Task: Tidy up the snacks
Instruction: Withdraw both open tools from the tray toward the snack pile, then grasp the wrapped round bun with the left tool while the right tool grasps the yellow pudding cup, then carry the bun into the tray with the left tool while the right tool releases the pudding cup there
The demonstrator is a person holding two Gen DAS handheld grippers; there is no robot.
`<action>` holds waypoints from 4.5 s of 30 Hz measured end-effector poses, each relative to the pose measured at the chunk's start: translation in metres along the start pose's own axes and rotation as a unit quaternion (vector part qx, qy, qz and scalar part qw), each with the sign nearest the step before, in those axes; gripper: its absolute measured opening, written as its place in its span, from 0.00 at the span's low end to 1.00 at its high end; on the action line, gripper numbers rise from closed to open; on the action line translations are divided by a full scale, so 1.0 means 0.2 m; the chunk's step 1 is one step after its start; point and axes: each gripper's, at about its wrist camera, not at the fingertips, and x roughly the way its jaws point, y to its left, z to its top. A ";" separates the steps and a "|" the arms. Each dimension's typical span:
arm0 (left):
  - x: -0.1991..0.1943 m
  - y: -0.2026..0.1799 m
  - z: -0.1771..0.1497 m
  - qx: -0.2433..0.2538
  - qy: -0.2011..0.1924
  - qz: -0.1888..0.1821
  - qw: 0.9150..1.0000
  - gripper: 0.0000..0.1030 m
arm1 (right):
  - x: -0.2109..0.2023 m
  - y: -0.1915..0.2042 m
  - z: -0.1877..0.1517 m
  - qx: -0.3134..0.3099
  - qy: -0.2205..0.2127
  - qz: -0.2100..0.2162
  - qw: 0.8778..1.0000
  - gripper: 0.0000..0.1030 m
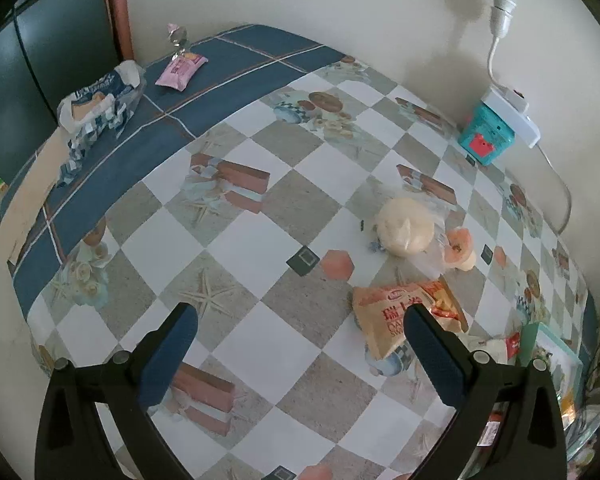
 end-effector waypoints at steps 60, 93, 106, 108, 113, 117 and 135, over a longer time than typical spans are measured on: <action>0.33 -0.09 0.50 0.091 0.063 -0.102 0.989 0.99 | 0.53 1.00 0.46 -0.131 0.073 0.098 0.984 1.00; 0.62 -0.50 0.45 0.142 0.150 -0.095 0.974 1.00 | 0.65 0.96 0.47 -0.164 0.068 0.112 0.978 0.40; 0.66 -0.53 0.43 0.157 0.139 -0.058 0.976 0.99 | 0.68 0.97 0.50 -0.177 0.075 0.108 0.975 0.40; 0.67 -0.53 0.43 0.157 0.140 -0.059 0.976 0.99 | 0.68 0.98 0.50 -0.180 0.075 0.105 0.975 0.40; 0.66 -0.51 0.43 0.159 0.138 -0.060 0.976 0.98 | 0.69 0.99 0.51 -0.181 0.075 0.101 0.975 0.41; 0.64 -0.50 0.42 0.157 0.141 -0.069 0.975 0.85 | 0.70 1.00 0.50 -0.183 0.075 0.099 0.975 0.41; 0.37 -0.40 0.37 0.109 0.085 -0.080 0.987 0.65 | 0.41 0.80 0.42 -0.141 0.032 0.128 0.981 0.40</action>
